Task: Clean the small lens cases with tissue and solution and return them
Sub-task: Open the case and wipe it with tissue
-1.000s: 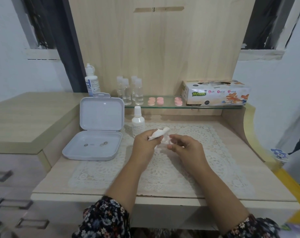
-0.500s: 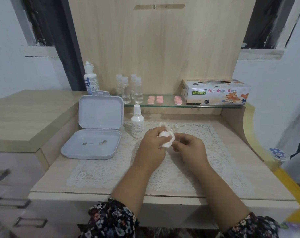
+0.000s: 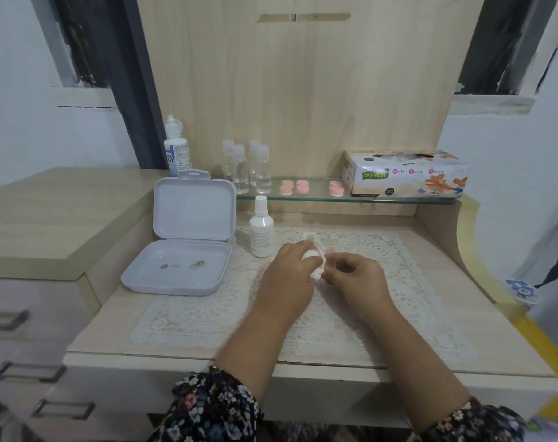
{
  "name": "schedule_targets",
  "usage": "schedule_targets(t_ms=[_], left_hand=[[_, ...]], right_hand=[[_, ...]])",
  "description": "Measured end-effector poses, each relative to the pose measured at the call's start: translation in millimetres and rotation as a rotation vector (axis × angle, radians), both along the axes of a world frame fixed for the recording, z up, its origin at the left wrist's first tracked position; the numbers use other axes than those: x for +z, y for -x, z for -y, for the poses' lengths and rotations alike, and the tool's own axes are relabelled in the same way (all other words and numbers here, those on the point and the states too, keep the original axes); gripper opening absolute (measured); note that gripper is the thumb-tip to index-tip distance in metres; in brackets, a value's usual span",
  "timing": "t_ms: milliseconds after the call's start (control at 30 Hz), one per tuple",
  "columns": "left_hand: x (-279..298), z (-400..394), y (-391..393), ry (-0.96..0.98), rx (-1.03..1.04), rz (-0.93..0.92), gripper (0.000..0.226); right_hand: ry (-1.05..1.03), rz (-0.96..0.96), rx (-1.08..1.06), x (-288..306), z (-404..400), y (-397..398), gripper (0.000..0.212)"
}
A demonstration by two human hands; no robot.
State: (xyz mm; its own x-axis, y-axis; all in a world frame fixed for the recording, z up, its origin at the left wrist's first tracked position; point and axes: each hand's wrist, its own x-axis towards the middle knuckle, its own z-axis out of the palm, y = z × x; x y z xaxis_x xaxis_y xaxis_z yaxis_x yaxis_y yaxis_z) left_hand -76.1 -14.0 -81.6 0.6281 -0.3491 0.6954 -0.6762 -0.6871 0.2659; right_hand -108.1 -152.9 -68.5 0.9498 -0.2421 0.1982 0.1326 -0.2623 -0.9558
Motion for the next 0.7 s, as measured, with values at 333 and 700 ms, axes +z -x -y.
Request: schedule_targets(t_ms=[333,700], left_hand=[[14.8,-5.8,-3.1,0.533,0.159,-0.352,0.026],[6.2,-5.0,-1.6,0.204,-0.088,-0.158,0.032]], right_hand=[[0.072,0.042,0.022,-1.2,-3.6,-1.6,0.032],[0.061,0.044,0.029,-1.0,-3.5,-0.3,0.03]])
